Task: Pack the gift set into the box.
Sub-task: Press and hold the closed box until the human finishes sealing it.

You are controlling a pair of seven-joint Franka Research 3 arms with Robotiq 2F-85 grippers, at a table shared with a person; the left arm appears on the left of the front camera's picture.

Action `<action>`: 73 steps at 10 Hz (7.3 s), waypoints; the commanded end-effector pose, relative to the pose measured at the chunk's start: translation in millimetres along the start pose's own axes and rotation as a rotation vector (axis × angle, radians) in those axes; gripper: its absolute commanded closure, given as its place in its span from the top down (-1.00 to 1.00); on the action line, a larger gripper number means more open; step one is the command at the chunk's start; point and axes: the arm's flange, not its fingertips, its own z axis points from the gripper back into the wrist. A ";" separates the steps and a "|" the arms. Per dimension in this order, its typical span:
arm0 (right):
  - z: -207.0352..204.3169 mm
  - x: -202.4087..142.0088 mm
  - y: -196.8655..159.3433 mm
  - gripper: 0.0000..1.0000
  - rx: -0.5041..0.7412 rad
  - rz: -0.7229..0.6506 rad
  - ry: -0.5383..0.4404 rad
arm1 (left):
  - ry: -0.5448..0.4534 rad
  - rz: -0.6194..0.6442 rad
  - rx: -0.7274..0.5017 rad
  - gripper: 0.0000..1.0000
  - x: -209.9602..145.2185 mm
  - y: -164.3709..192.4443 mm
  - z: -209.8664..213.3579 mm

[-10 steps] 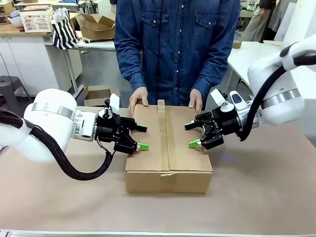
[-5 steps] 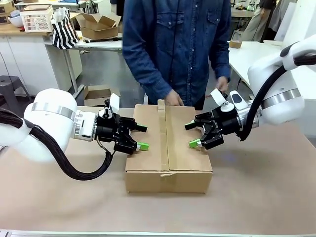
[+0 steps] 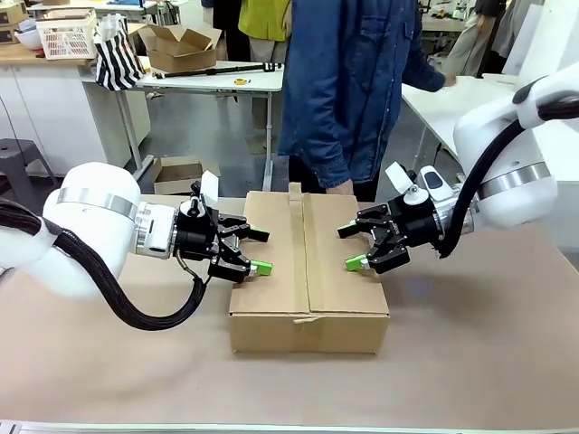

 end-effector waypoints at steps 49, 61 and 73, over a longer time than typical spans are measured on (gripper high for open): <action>-1.2 -3.1 1.7 1.00 -0.006 -0.008 -0.008 | 0.008 0.002 0.001 1.00 -2.3 -1.7 0.3; -1.2 -3.1 1.7 1.00 -0.006 -0.008 -0.008 | 0.008 0.002 0.001 1.00 -2.3 -1.7 0.3; -1.2 -3.1 1.7 1.00 -0.006 -0.008 -0.008 | 0.008 0.002 0.001 1.00 -2.3 -1.7 0.3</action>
